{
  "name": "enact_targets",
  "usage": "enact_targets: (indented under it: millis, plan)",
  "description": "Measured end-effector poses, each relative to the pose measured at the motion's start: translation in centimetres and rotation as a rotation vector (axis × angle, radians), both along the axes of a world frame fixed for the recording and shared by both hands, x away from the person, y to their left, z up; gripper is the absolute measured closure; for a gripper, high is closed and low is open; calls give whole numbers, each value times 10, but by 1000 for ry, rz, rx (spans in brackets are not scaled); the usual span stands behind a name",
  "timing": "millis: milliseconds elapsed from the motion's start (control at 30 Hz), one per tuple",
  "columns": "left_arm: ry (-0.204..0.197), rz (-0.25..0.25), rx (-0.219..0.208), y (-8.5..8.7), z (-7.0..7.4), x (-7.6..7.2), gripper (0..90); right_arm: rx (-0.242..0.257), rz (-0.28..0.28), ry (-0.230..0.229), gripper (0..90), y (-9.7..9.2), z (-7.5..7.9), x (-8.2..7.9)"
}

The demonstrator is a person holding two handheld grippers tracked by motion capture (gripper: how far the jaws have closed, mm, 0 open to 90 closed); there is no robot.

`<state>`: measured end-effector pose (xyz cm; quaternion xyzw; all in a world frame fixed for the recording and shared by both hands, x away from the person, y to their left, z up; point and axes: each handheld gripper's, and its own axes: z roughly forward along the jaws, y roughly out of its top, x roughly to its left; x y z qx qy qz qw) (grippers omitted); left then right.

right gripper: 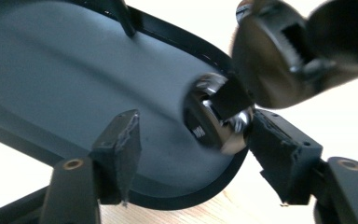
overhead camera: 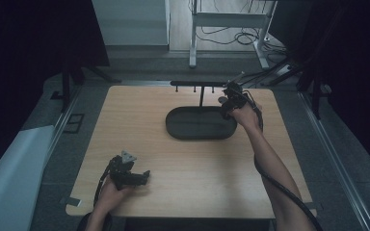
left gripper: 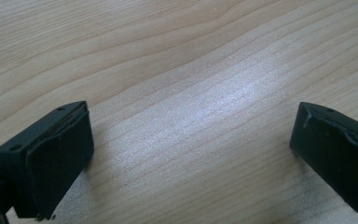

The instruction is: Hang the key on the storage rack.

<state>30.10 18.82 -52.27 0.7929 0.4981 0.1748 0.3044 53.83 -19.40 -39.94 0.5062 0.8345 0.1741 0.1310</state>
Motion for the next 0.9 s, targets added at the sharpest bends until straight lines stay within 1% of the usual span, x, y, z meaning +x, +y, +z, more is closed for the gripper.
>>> enact_targets:
  millis: [200,267,333,367,533,633,667,733,900]
  plan:
    - [0,0,0,0,0,0,0,1,26,11,279,2,-1,-4]
    - [0,0,0,0,0,0,0,6,34,19,249,2,-2,-6]
    - [0,0,0,0,0,0,0,1,44,18,227,2,-3,-7]
    - [0,0,0,0,0,0,0,1,48,18,201,2,-4,-9]
    - [0,0,0,0,0,0,0,13,57,6,192,1,-4,-14]
    - [0,0,0,0,0,0,0,4,64,1,179,0,-2,-16]
    - [0,0,-1,0,0,0,0,17,68,-1,179,-1,-1,-18]
    - [0,0,-1,0,0,0,0,19,70,-4,179,-2,0,-19]
    - [0,0,0,0,0,0,0,12,86,8,158,-7,-1,-24]
